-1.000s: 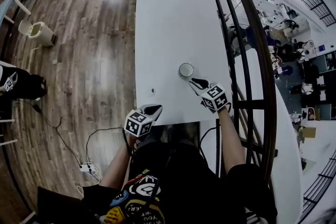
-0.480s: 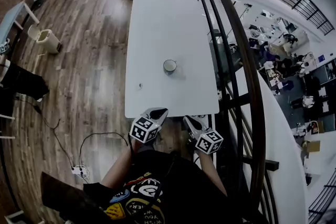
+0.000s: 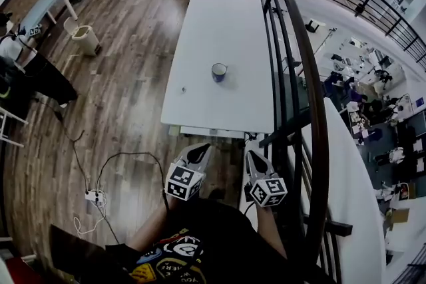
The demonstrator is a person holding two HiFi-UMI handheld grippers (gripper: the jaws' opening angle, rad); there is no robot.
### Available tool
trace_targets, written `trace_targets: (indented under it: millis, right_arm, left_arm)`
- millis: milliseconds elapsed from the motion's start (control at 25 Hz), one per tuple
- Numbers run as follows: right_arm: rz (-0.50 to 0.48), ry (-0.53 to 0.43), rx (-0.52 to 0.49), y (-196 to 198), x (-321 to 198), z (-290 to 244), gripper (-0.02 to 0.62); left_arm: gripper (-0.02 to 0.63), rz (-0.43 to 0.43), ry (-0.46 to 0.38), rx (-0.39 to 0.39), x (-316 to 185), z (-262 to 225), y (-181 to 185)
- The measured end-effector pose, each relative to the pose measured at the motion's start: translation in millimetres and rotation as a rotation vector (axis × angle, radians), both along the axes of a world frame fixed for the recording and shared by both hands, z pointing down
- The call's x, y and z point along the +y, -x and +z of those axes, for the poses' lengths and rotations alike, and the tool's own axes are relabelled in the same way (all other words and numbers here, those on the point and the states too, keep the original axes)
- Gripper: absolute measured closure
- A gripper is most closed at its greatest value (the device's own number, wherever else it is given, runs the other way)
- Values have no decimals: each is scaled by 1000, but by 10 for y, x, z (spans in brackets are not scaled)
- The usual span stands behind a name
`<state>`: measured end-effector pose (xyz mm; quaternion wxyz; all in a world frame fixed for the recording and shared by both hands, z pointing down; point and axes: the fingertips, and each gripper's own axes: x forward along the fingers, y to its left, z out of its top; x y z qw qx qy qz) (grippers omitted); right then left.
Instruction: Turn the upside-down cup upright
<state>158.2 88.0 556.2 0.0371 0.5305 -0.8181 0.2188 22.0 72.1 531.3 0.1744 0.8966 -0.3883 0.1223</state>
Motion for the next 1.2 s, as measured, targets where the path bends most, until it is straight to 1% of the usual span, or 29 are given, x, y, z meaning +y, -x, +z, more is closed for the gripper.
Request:
trace_targets:
  millis: [80,240,280,440,480,560,720,800,920,1080,1200]
  right_arm:
    - [-15,-28,-29,74,-5,-165,598]
    - [-46,-59,-21,326,6,-394,600]
    - [-56,-62,-18,393,14,-426,600]
    - [-76,-66,-9,538,42,-448,600]
    - [-75,-65,-9,553,25,-461,600]
    - [-78,-65,-8,604,13,-489,600]
    - [-99,-61,2,738,106,-467,600]
    - [-87,-52,8,729,117,-426,600]
    - [-58,-33,-13,650,105,-406,600]
    - [-71,-38,4,657,97,-392,600]
    - [-79,-36,-1,679,128,-354,600]
  left_arm:
    - [601,-22,19,15,53,-32,114]
    - [601,-32,45,4,70,-107,154]
    - [601,-21,33,4,56,-173,123]
    - [601,63,-72,-28,31,-338,-8]
    - [601,81,-80,-19,32,-355,-20]
    - [601,110,-72,7,71,-355,-13]
    - [601,148,-46,-3,198,-262,35]
    - [601,150,-47,2,204,-231,54]
    - [601,129,-45,5,177,-224,122]
    - [601,121,-31,22,159,-210,172]
    - [601,122,-25,24,184,-159,168]
